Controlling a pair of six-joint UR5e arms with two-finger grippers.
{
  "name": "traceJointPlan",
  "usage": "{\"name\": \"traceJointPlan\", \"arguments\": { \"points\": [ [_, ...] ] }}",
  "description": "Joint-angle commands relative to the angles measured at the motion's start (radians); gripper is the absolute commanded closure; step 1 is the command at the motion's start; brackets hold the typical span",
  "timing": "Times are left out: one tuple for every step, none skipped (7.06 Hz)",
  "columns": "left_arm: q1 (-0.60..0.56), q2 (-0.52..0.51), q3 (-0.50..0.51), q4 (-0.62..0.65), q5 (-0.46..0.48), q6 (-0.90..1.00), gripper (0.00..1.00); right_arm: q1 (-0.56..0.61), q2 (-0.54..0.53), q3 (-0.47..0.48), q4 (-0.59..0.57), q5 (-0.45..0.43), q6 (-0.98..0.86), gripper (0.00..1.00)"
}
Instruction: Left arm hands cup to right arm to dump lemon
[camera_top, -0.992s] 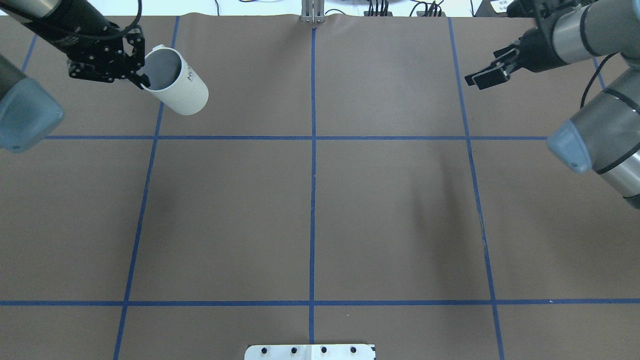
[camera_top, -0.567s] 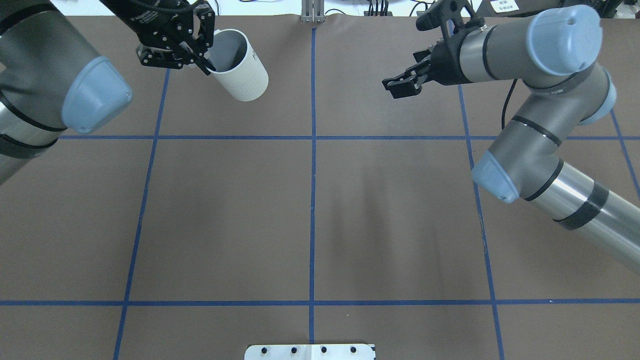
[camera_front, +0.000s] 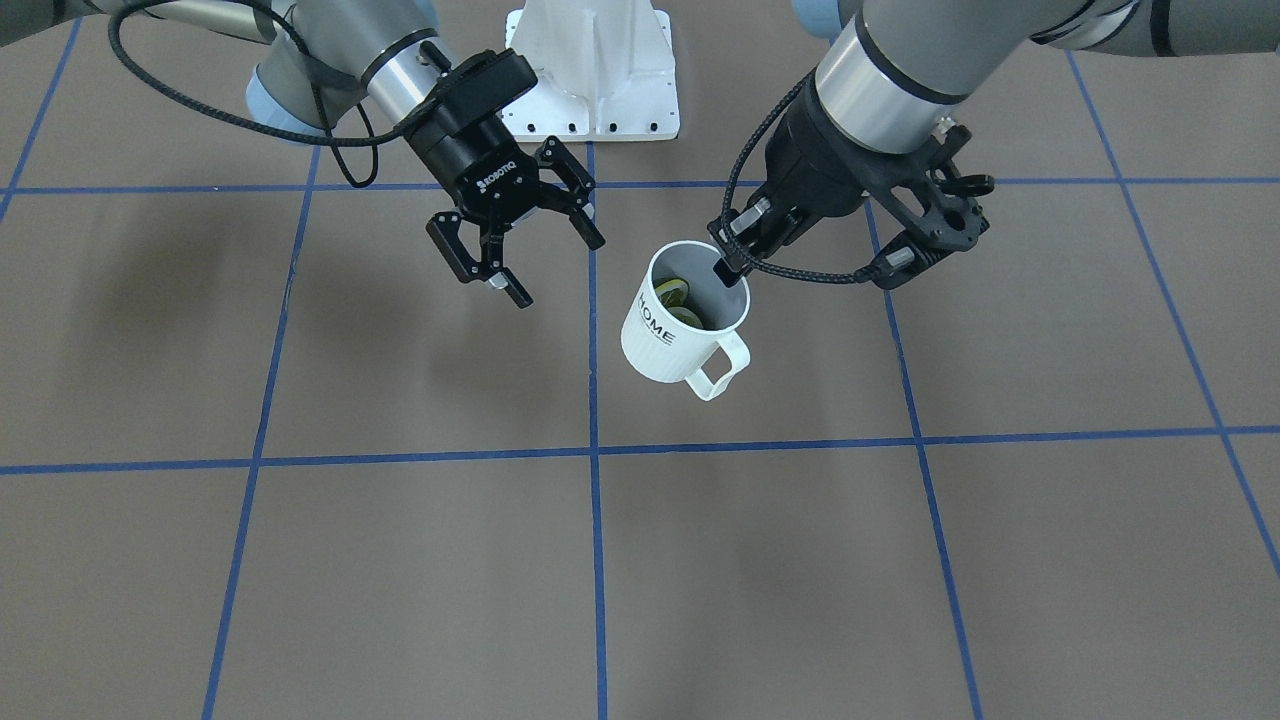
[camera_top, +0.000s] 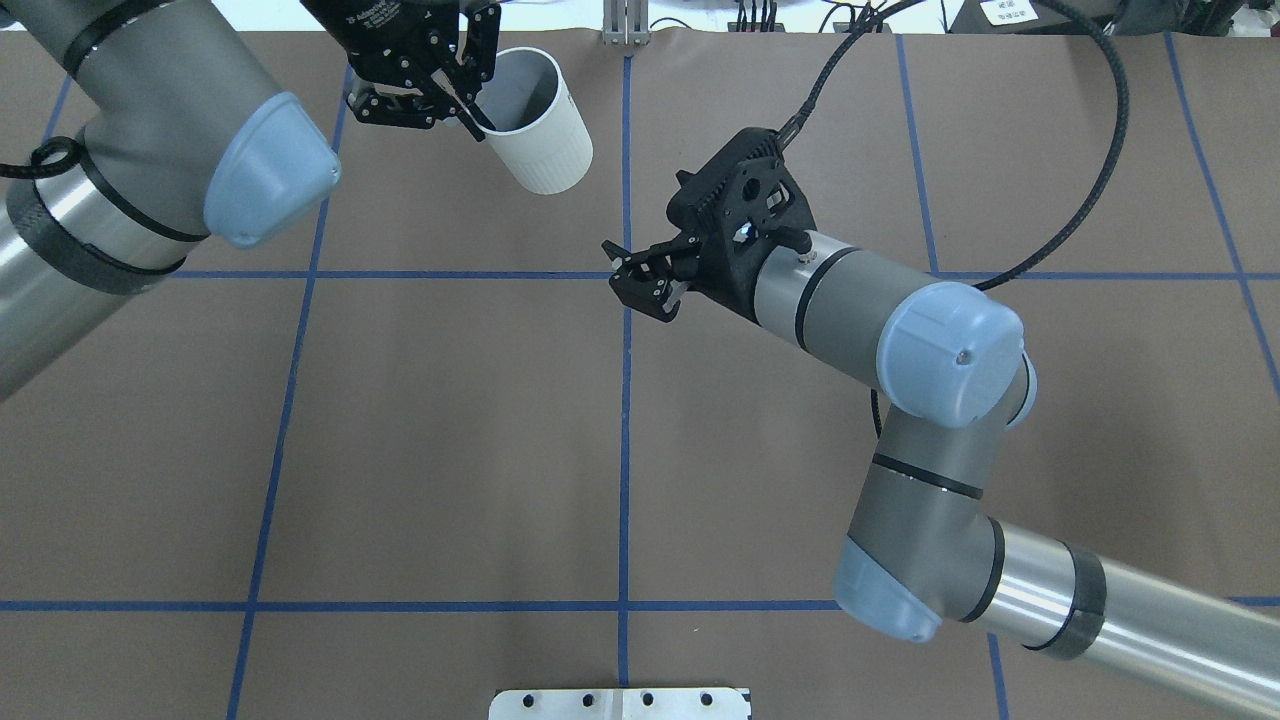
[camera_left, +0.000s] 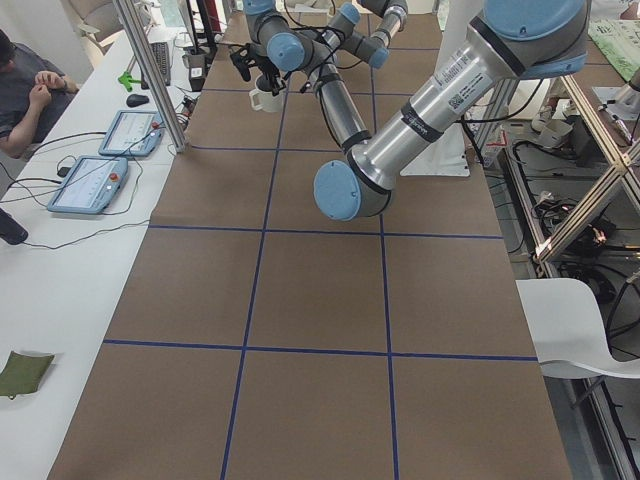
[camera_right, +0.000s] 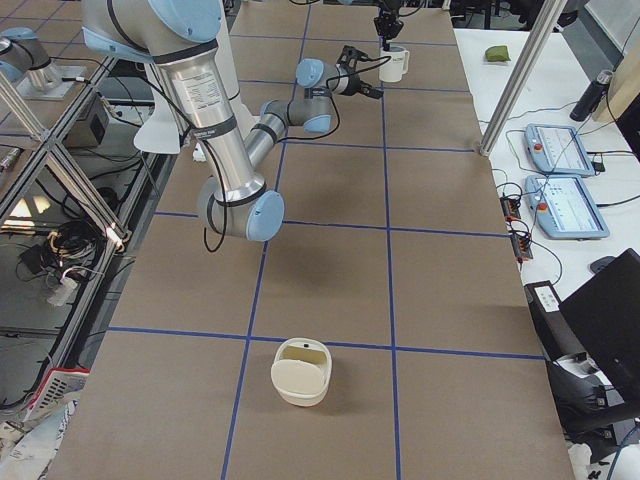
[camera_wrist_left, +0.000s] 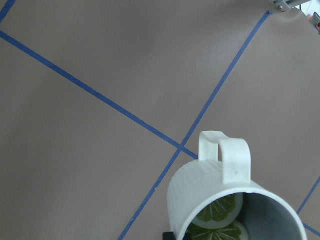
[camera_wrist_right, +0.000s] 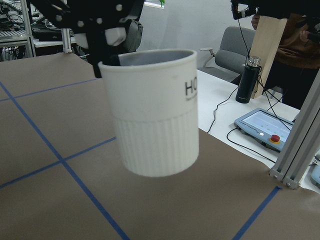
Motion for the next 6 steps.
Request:
{"name": "traceJointPlan", "arguments": {
  "points": [
    [0.014,-0.006,0.0,0.0,-0.007,-0.024,1.0,-0.056,0.003,0.004,0.012,-0.08,-0.029,0.01],
    [0.04,-0.006,-0.008,0.0,-0.007,-0.026,1.0,-0.061,0.003,0.004,0.012,-0.095,-0.029,0.01],
    [0.056,-0.008,-0.014,0.006,-0.007,-0.027,1.0,-0.062,0.003,0.004,0.014,-0.114,-0.029,0.01],
    [0.071,-0.008,-0.014,0.002,-0.007,-0.053,1.0,-0.062,0.001,0.004,0.026,-0.119,-0.029,0.01],
    [0.08,-0.017,-0.02,0.003,-0.007,-0.064,1.0,-0.064,0.001,0.004,0.035,-0.12,-0.029,0.01],
    [0.083,-0.02,-0.023,0.0,-0.008,-0.085,1.0,-0.064,0.001,0.004,0.035,-0.12,-0.029,0.01]
  ]
}}
